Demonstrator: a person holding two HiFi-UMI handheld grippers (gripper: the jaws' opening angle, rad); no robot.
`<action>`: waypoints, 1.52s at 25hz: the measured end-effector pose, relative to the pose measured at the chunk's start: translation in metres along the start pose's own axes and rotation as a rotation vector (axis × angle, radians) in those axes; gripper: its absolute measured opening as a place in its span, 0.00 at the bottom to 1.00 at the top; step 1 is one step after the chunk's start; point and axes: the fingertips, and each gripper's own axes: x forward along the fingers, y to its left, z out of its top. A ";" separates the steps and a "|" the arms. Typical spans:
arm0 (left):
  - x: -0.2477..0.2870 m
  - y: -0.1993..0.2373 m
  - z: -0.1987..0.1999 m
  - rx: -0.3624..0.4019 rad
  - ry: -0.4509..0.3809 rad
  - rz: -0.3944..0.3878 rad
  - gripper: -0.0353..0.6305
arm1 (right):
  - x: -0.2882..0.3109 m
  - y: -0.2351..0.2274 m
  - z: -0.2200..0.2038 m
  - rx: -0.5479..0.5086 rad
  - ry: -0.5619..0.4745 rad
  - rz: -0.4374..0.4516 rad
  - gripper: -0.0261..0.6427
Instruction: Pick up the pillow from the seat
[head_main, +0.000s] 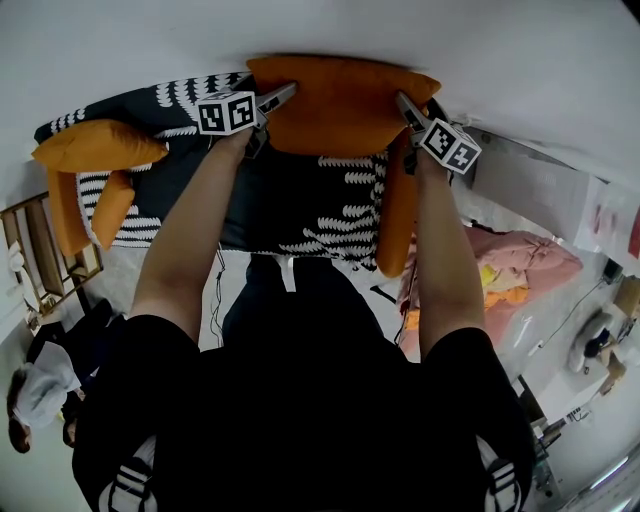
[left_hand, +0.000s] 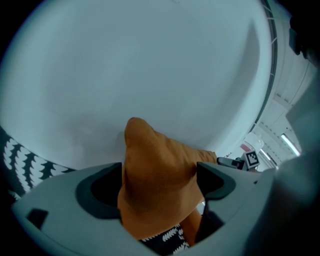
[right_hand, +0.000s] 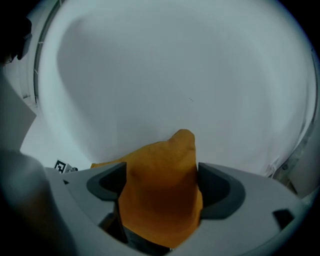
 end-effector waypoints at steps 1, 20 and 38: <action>0.002 -0.001 -0.001 -0.001 0.005 -0.006 0.74 | 0.003 0.000 0.001 0.003 0.003 0.005 0.68; 0.010 -0.013 -0.002 0.004 0.023 -0.046 0.65 | 0.022 0.006 -0.007 0.010 0.090 0.100 0.64; -0.020 -0.027 -0.002 -0.001 0.038 -0.072 0.47 | -0.009 0.034 -0.002 0.015 0.065 0.103 0.46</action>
